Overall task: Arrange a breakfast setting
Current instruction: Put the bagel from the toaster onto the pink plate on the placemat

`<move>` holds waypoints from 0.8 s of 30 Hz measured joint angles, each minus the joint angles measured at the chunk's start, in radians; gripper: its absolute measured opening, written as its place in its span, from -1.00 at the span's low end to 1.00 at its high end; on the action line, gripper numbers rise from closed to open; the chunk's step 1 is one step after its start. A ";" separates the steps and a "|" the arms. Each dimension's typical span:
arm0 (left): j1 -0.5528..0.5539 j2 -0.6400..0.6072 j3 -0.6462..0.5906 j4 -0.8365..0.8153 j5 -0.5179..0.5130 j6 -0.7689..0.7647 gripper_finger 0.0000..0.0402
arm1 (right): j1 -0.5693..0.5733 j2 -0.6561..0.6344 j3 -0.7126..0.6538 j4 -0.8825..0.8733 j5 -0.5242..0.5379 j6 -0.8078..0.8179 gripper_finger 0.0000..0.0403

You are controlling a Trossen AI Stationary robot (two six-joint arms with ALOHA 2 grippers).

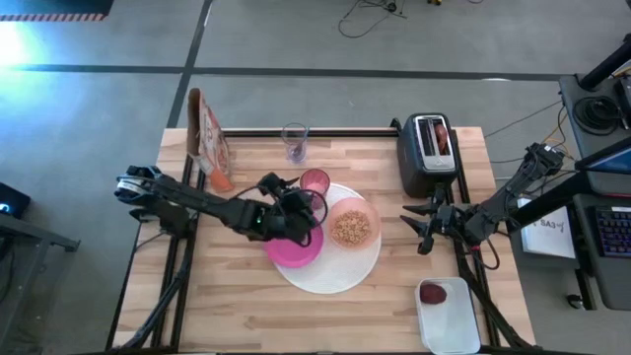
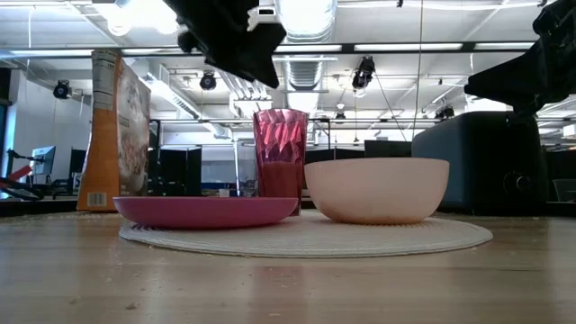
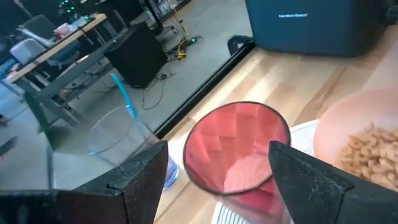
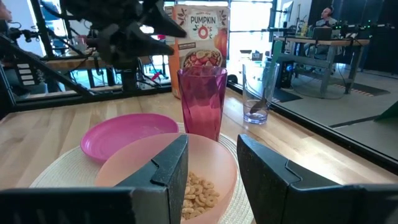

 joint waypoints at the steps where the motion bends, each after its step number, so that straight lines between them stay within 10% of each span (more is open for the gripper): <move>1: 0.012 -0.011 -0.034 0.065 0.015 0.026 0.30 | 0.000 0.000 0.000 0.000 0.000 -0.001 -0.37; 12: 0.259 -0.226 -0.579 1.089 0.618 0.448 0.30 | 0.000 0.000 0.000 0.000 0.000 -0.001 -0.37; 24: 0.382 -0.389 -0.921 1.479 0.779 0.488 0.30 | 0.000 0.000 0.000 0.000 0.000 0.000 -0.37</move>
